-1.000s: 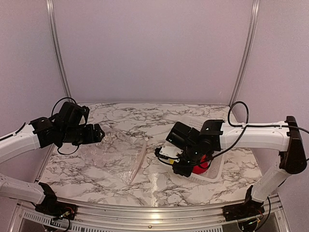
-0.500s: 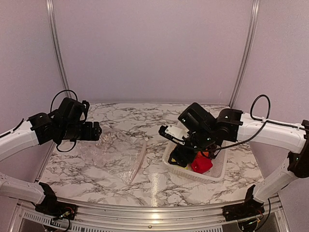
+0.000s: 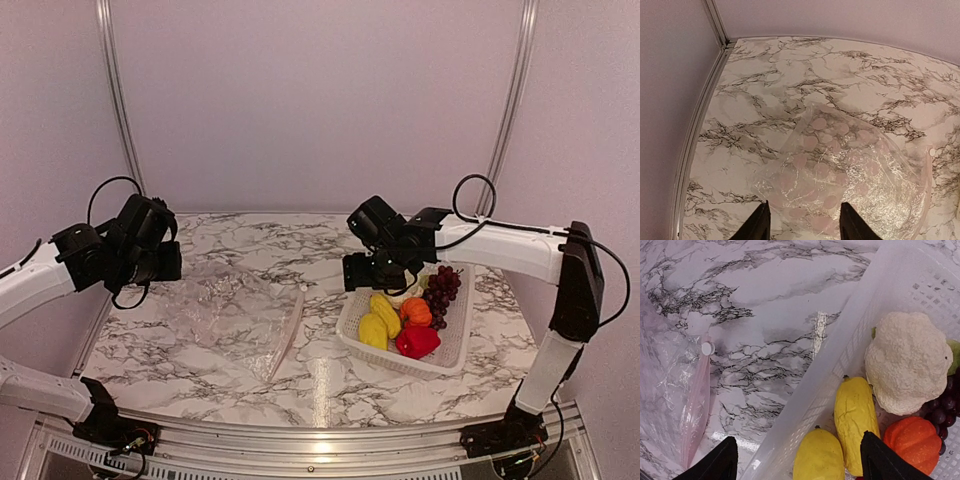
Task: Place the food in the zip-top bag and seal the zipper
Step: Adjust the bin at the center of the board.
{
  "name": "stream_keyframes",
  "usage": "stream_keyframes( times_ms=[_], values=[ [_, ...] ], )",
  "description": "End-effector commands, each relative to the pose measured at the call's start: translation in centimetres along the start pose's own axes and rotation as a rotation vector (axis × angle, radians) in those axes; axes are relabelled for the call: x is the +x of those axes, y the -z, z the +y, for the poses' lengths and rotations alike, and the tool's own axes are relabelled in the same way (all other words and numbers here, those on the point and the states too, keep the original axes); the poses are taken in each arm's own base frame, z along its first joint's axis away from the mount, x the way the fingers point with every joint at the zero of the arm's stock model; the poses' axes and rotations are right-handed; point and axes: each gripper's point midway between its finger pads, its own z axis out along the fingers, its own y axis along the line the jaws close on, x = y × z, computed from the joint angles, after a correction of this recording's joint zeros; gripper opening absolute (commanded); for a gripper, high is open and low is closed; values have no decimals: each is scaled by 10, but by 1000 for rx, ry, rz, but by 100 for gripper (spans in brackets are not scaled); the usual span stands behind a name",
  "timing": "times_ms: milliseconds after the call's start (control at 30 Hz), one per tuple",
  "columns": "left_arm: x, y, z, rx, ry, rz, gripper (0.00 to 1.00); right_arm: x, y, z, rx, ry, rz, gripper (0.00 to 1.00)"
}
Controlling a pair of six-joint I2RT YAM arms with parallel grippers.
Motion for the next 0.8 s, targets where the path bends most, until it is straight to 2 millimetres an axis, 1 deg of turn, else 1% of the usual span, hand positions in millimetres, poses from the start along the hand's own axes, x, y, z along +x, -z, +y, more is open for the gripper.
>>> stream_keyframes(
  times_ms=[0,33,67,100,167,267,367,500,567,633,667,700,767],
  values=[
    [-23,14,38,-205,64,-112,72,-28,-7,8,41,-118,-63,78],
    [-25,18,49,-260,101,-139,79,-31,-11,9,49,-107,-67,75],
    [-26,21,58,-303,127,-161,81,-33,-15,11,54,-93,-69,72],
    [-27,23,64,-330,138,-175,81,-37,-19,13,58,-83,-72,70],
    [-30,28,75,-395,138,-206,76,-39,-26,15,68,-66,-70,62],
    [-27,33,93,-507,191,-242,73,-36,-34,14,87,-60,-56,50],
    [-27,38,101,-541,282,-288,75,-32,-37,12,103,-52,-41,47],
    [-30,31,79,-344,238,-301,75,-26,-36,1,146,-44,-28,48],
    [-27,28,67,-232,227,-311,70,-28,-33,-2,158,-43,-36,55],
    [-20,23,54,-139,209,-295,65,-33,-29,-5,175,-54,-60,66],
    [-15,20,52,-125,209,-275,65,-34,-28,-6,178,-61,-66,69],
    [-6,15,51,-129,193,-236,65,-35,-28,-6,179,-69,-68,70],
    [5,9,47,-132,143,-173,65,-34,-34,-4,177,-81,-61,69]
  ],
)
